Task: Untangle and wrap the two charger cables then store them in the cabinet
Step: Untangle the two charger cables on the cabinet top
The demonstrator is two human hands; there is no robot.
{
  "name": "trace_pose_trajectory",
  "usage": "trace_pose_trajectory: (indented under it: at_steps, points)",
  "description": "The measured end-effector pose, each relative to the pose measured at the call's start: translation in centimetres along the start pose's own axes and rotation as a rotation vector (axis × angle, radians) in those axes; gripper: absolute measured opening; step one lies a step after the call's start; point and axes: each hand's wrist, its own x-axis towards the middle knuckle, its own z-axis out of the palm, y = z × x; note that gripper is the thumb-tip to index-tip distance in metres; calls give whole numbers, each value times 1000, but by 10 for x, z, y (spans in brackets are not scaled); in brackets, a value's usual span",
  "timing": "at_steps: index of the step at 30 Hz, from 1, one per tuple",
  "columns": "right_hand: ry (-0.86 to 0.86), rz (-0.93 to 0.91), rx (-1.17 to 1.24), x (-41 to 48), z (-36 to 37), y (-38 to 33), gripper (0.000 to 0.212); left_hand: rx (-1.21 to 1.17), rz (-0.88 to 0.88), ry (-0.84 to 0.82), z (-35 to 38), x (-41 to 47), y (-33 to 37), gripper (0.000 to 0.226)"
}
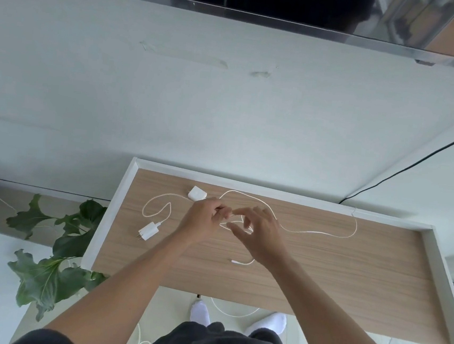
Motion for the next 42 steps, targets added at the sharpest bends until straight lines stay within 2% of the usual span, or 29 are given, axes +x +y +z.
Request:
trace_pose_trajectory:
  at_steps: [6, 9, 13, 18, 20, 22, 25, 26, 28, 30, 33, 36, 39, 42]
  points:
    - [8, 115, -34, 2, 3, 4, 46, -46, 49, -50, -1, -3, 7, 23]
    - [-15, 169, -133, 3, 2, 10, 37, -84, 16, 64, -3, -3, 10, 25]
    - [-109, 355, -221, -4, -6, 36, 21, -211, -42, 216, -23, 3, 13, 25]
    - [-152, 536, -399, -15, -13, 61, 34, -277, -70, 207, -36, 4, 15, 28]
    - [-133, 555, -399, -13, -12, 59, 37, -311, -99, 199, -35, 4, 12, 29]
    - [-56, 487, -338, -13, -10, 51, 39, -308, -95, 152, -31, 3, 11, 29]
    - [0, 237, -160, -11, -5, 34, 50, -291, -91, 66, -21, 0, 14, 28]
    - [-6, 138, -90, -9, -3, 29, 48, -291, -93, 46, -18, -1, 16, 27]
    - [-27, 44, 63, -7, -2, 18, 29, -327, -95, 27, -15, -1, 18, 26]
    - [-110, 73, 201, -8, -3, 12, 12, -389, -108, 62, -17, 0, 20, 26]
    - [-213, 169, 332, -14, -2, 13, 14, -414, -146, 140, -24, 2, 13, 28]
    - [-297, 273, 586, -19, -10, 9, 9, -413, -186, 139, -27, 2, 1, 28]
    - [-413, 286, 795, -18, -13, 6, 20, -371, -257, 118, -25, 2, -10, 29]
    - [-308, 315, 749, -15, -3, 10, 28, -154, -266, 117, -20, -1, -16, 23]
